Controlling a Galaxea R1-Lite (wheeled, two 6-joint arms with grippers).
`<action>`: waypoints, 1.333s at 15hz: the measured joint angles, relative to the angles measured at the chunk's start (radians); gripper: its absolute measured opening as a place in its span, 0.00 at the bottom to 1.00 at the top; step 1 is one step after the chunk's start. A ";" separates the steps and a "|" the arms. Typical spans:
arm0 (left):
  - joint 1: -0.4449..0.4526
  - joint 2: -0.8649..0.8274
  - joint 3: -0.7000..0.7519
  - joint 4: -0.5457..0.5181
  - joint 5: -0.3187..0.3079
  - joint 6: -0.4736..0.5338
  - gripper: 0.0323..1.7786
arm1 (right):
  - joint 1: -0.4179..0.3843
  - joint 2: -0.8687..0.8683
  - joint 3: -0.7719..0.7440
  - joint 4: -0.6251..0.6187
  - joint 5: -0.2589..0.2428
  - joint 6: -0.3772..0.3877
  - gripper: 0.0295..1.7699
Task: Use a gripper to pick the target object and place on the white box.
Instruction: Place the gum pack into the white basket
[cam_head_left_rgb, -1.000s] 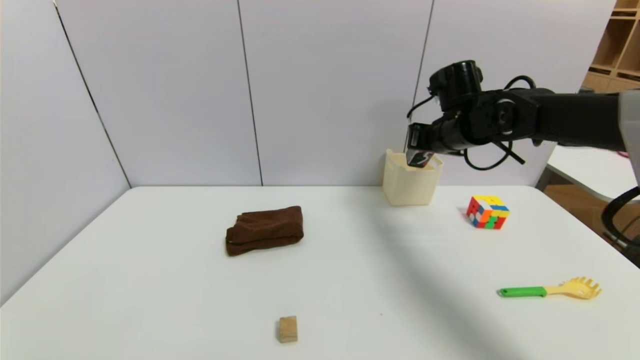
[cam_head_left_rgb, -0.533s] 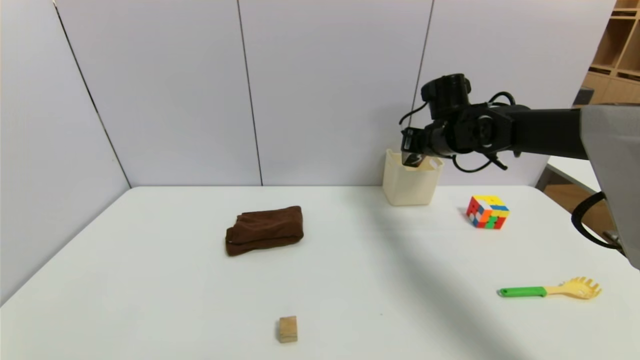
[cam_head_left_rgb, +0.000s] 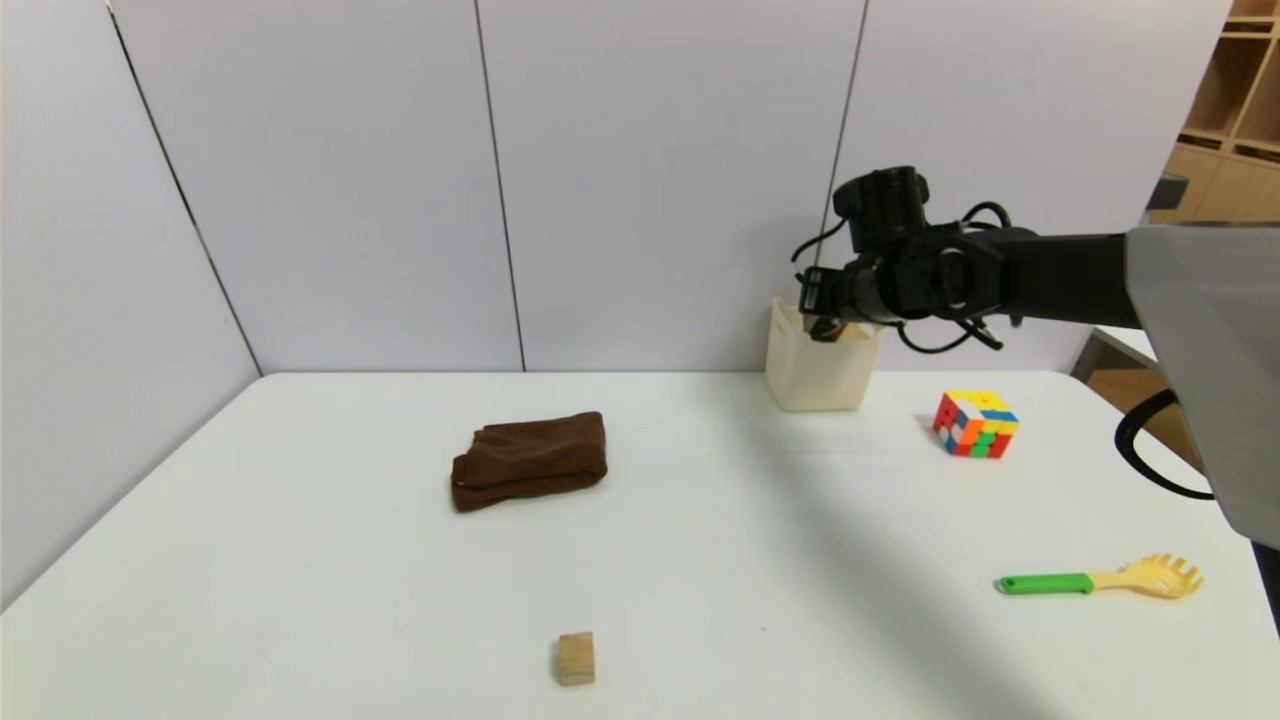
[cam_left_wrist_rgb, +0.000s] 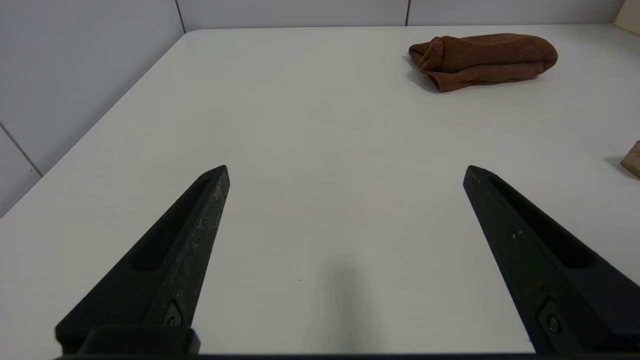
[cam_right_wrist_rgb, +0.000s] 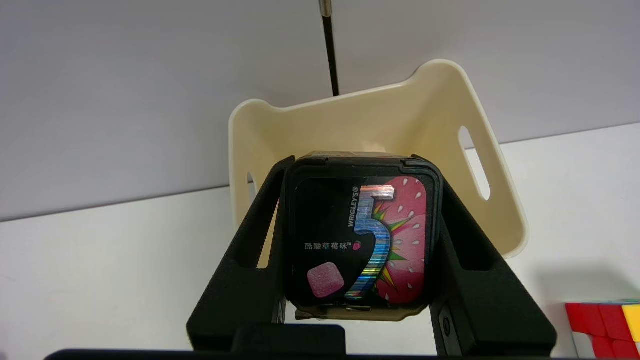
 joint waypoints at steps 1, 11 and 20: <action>0.000 0.000 0.000 0.000 0.000 0.000 0.95 | 0.000 0.003 0.000 0.000 -0.001 -0.001 0.41; 0.000 0.000 0.000 0.000 0.000 0.001 0.95 | 0.001 0.018 0.000 -0.019 -0.001 -0.007 0.60; -0.001 0.000 0.000 0.000 0.000 0.000 0.95 | 0.010 -0.054 0.001 0.014 0.002 -0.005 0.85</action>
